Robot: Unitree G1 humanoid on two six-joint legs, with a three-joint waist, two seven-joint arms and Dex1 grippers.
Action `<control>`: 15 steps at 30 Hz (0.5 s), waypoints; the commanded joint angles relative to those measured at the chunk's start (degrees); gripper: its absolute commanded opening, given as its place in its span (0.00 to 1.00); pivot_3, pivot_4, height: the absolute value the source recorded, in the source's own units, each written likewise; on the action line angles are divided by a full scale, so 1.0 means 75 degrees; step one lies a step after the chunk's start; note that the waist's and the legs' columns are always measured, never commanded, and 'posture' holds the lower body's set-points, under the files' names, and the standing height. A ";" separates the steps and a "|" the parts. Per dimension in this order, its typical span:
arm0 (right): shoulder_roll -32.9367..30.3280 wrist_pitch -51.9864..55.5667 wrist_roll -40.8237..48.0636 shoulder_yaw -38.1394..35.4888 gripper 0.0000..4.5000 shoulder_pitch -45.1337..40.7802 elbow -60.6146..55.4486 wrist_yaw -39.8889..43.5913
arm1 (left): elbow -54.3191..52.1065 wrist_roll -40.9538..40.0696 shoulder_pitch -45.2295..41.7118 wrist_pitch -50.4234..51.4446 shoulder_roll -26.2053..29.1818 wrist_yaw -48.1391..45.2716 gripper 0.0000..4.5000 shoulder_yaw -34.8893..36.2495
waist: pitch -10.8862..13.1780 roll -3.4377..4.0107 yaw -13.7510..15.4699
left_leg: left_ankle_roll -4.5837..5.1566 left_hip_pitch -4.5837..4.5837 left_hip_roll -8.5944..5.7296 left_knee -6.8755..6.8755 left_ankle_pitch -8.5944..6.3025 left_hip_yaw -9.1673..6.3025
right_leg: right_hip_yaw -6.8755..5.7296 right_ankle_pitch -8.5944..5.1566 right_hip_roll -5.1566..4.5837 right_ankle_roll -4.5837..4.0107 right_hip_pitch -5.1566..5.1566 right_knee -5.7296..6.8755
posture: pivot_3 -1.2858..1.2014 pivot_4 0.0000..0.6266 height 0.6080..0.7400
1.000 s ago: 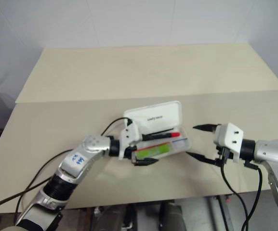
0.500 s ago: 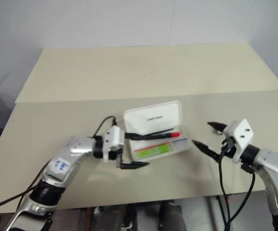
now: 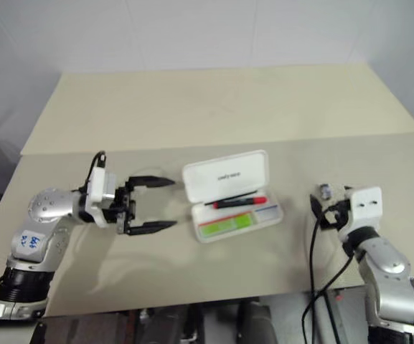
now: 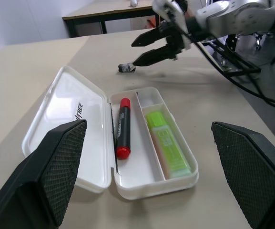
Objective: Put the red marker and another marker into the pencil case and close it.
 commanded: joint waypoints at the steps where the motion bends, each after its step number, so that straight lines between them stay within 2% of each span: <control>1: -0.0004 -0.0267 -0.0107 -0.0137 1.00 -0.0294 0.0390 -0.0281 | -0.0409 -0.0266 0.0065 0.0037 0.0162 0.0042 1.00 0.0320 | 0.0000 0.0001 0.0001 | 0.0000 0.0000 0.0000 -0.0001 0.0000 0.0000 | 0.0000 0.0000 0.0001 -0.0001 0.0000 0.0000 | 0.52 0.24 1.00; 7: -0.0049 -0.0240 -0.0219 -0.0113 1.00 -0.0872 0.1308 -0.0493 | -0.0745 -0.0344 0.0375 0.0156 0.0400 0.0099 1.00 0.0534 | 0.0000 0.0001 -0.0125 | 0.0036 -0.0002 0.0000 -0.0009 0.0018 0.0004 | 0.0001 -0.0001 0.0004 0.0000 0.0001 0.0002 | 0.52 0.24 1.00; 15: 0.0034 -0.0097 -0.0223 0.0119 1.00 -0.1062 0.1435 -0.0439 | -0.1012 -0.0409 0.0593 0.0279 0.0488 0.0276 1.00 0.0661 | 0.0000 0.0001 -0.0162 | 0.0032 0.0003 0.0002 -0.0008 0.0019 0.0006 | 0.0007 -0.0001 0.0004 -0.0001 -0.0002 0.0002 | 0.52 0.24 1.00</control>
